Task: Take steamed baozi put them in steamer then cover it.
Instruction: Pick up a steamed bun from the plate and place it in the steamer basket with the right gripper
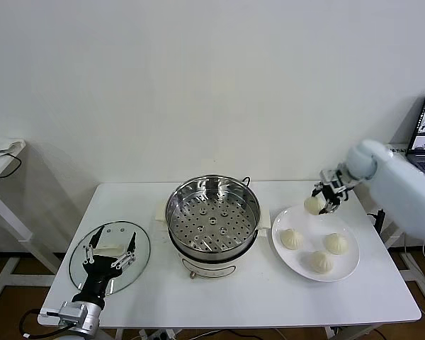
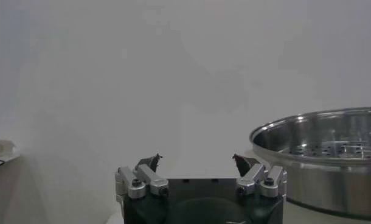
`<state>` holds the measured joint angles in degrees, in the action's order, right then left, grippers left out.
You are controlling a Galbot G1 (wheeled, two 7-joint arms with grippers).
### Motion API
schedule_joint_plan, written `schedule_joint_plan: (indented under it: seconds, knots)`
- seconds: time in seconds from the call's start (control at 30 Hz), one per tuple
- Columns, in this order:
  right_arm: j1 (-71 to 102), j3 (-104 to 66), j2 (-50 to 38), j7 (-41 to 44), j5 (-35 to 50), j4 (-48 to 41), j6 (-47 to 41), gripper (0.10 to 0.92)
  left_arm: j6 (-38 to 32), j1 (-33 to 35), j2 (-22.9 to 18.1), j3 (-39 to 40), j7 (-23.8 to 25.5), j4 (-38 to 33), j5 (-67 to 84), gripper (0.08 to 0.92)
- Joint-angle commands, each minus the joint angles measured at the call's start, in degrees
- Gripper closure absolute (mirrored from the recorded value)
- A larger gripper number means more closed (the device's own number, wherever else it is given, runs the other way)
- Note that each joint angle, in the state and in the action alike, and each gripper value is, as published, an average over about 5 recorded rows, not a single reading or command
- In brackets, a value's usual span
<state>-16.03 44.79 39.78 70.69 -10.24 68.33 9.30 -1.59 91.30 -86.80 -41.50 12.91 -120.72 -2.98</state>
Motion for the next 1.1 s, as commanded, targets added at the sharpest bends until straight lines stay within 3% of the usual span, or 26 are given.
schedule_joint_plan:
  seconds: [0.03, 0.27, 0.47, 0.77, 1.1]
  knots:
    - [-22.05, 16.78, -4.89, 1.87, 7.22, 18.66, 10.17, 0.381, -0.30, 0.84, 0.43, -0.48, 0.11, -0.72, -0.38, 0.177]
    - [-31.62, 26.34, 4.64, 1.24, 9.94, 24.14, 14.84, 0.381, -0.62, 1.50, 1.02, -1.65, 0.29, -1.02, -0.29, 0.177]
    - [-33.04, 30.25, 14.25, 0.20, 9.55, 23.28, 18.74, 0.381, -0.66, 1.42, 1.14, -2.38, 0.52, -1.36, 0.10, 0.177]
    - [-26.03, 27.72, 27.20, -1.24, 3.91, 11.01, 25.55, 0.389, -0.98, 1.58, 2.42, -3.52, 0.77, -0.24, 0.81, 0.177]
    - [-15.39, 23.12, 35.84, -3.26, -3.49, -5.83, 30.37, 0.389, -1.40, 1.63, 3.15, -4.75, 1.69, 0.70, 2.25, 0.177]
